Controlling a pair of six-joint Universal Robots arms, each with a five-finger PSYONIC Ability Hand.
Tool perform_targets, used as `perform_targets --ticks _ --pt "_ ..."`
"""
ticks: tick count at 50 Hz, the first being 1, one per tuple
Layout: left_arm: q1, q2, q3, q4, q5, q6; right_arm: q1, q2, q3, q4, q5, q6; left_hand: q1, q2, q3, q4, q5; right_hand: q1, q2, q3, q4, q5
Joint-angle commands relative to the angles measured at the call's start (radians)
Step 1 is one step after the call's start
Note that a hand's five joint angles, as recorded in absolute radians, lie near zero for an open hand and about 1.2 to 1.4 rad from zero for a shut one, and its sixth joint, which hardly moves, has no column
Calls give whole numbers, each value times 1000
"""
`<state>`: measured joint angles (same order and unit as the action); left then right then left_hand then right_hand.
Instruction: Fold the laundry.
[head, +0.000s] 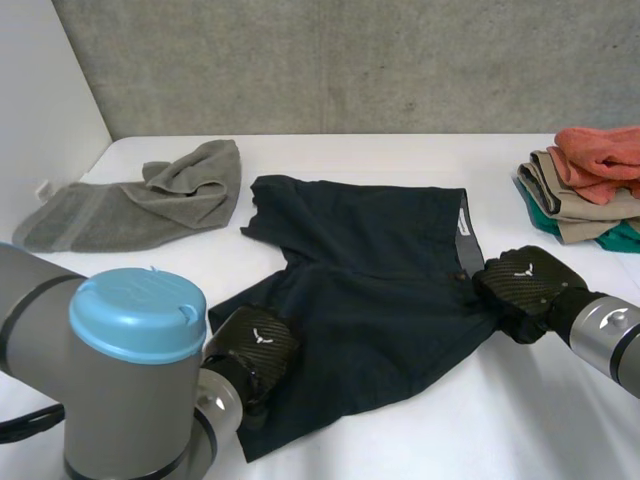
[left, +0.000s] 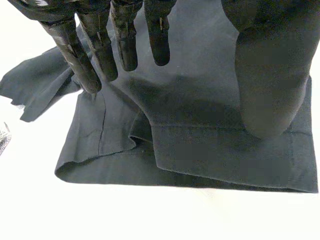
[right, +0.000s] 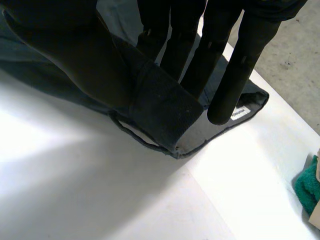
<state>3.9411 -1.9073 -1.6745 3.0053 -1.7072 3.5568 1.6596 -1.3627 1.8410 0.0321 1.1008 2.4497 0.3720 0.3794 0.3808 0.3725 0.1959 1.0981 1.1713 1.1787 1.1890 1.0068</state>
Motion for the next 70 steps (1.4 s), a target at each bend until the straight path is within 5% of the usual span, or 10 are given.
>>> perform_targets --ticks 1,20,23,25,30,43,53,62,70 --pt "-19 16 -4 -74 9 -59 31 53 -65 -14 70 141 32 25 23 32 34 298 225 218 207 215" --pt "-52 -111 32 4 -5 -1 89 155 -206 -43 179 345 311 304 302 310 312 298 225 218 207 215" --pt "-52 -127 35 15 -9 17 97 152 -213 -47 191 359 618 611 610 618 620 298 225 218 207 215" --pt "-51 -124 35 21 -17 19 97 146 -212 -44 189 362 1022 1014 1013 1021 1023 298 225 218 207 215" --pt "-49 -88 27 35 -17 25 89 113 -200 -29 186 350 1024 1017 1015 1024 1026 298 225 218 207 215" --pt "41 114 -14 -52 53 42 8 -9 -108 351 70 -83 1024 1017 1015 1024 1026 298 225 218 207 215" --pt "63 206 -22 -503 308 172 -81 -157 61 617 44 -613 1024 1017 1015 1024 1026 298 225 218 207 215" --pt "109 131 53 -333 245 206 -38 -49 -34 456 -6 -381 1024 1017 1015 1024 1026 298 225 218 207 215" --pt "159 -85 321 -53 236 296 34 115 -209 235 108 -112 1024 1017 1015 1024 1026 298 225 218 207 215"
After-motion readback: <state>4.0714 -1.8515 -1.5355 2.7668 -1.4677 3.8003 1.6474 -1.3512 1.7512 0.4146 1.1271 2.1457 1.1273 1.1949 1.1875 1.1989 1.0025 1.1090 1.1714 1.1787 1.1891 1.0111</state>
